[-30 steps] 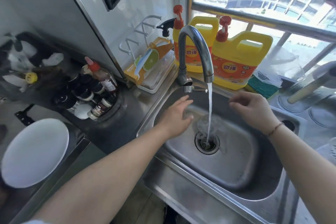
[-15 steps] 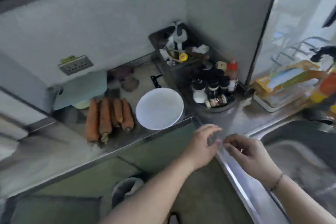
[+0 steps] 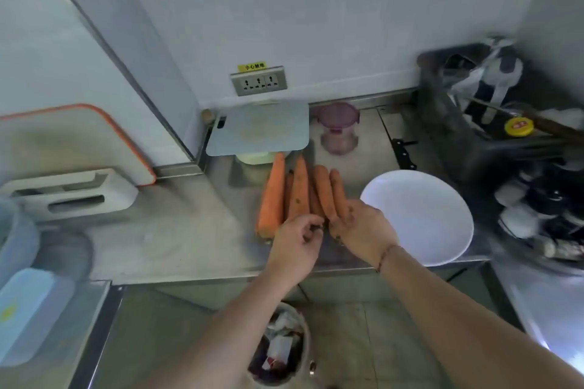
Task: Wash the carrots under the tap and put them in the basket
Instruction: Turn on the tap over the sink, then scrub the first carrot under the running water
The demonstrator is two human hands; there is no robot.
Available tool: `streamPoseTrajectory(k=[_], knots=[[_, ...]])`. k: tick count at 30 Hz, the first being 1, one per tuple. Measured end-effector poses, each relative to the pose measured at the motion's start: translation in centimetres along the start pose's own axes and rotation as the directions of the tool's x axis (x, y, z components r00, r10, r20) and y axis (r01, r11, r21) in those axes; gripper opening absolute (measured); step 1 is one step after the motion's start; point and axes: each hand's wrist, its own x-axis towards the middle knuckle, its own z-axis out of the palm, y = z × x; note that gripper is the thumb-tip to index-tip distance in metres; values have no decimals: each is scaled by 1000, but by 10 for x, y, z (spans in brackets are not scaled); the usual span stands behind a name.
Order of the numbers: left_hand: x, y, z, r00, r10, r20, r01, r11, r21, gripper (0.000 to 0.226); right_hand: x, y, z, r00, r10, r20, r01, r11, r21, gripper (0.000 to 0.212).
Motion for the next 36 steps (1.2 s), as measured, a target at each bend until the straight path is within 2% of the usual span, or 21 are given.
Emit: streamPoseTrajectory(k=[2, 4, 6, 9, 11, 12, 16, 18, 20, 21, 22, 23, 25, 27, 28, 29, 30, 32, 34, 36], knots=[[11, -9, -4, 1000, -10, 10, 10, 1000, -27, 18, 22, -7, 9, 998, -14, 62, 20, 995, -102, 74], [20, -15, -4, 999, -38, 30, 40, 996, -82, 20, 33, -12, 15, 994, 38, 105, -17, 980, -197, 79], [29, -21, -2, 997, -56, 62, 62, 993, -104, 25, 42, -13, 24, 996, 40, 84, -13, 954, -299, 82], [38, -24, 0, 996, -31, 86, 40, 994, -101, 29, 51, -9, 37, 997, 62, 39, -48, 952, -303, 87], [44, -26, 1, 995, -32, 99, 42, 994, -98, 30, 56, -7, 39, 991, 131, -3, -130, 979, -155, 83], [47, -24, 1, 994, -38, 103, 49, 993, -103, 30, 56, -8, 36, 981, 194, -30, -194, 981, -15, 76], [56, -13, 8, 989, -115, 90, 129, 978, -167, 18, 49, 2, 12, 941, 305, 144, -336, 887, 316, 23], [60, -5, 15, 978, -198, 65, 208, 943, -258, 14, 32, 11, -1, 941, 315, 125, -329, 760, 560, 37], [61, 9, 26, 965, -260, 42, 260, 917, -303, 27, 6, 22, -13, 955, 292, 61, -259, 710, 655, 44], [59, 19, 35, 957, -283, 68, 289, 904, -316, 30, -10, 29, -18, 961, 276, 28, -218, 689, 691, 40], [54, 34, 45, 943, -306, 133, 334, 867, -370, 36, -31, 35, -26, 964, 266, -4, -181, 668, 721, 34], [48, 49, 59, 920, -316, 232, 390, 788, -477, 45, -52, 45, -32, 966, 256, -38, -143, 649, 747, 27], [30, 85, 87, 863, -265, 431, 503, 546, -671, 58, -104, 65, -48, 963, 260, -79, -99, 606, 789, 18], [10, 120, 118, 792, -207, 574, 610, 277, -742, 58, -158, 91, -67, 950, 288, -121, -92, 629, 772, 26], [-2, 136, 135, 764, -185, 618, 645, 171, -745, 54, -185, 105, -74, 936, 320, -145, -100, 639, 762, 29], [-14, 151, 153, 742, -182, 645, 667, 105, -738, 48, -211, 120, -81, 918, 358, -169, -111, 642, 759, 33], [-27, 166, 174, 721, -177, 670, 688, 66, -722, 41, -235, 135, -89, 894, 407, -188, -125, 630, 766, 38], [-59, 191, 218, 686, -170, 707, 726, 103, -680, 30, -282, 162, -105, 843, 490, -221, -149, 608, 780, 37], [-97, 216, 259, 641, -153, 752, 767, 175, -618, 26, -324, 189, -121, 807, 535, -250, -218, 663, 716, 28], [-133, 235, 299, 607, -150, 780, 789, 236, -568, 26, -364, 218, -134, 772, 575, -270, -346, 737, 581, 22]])
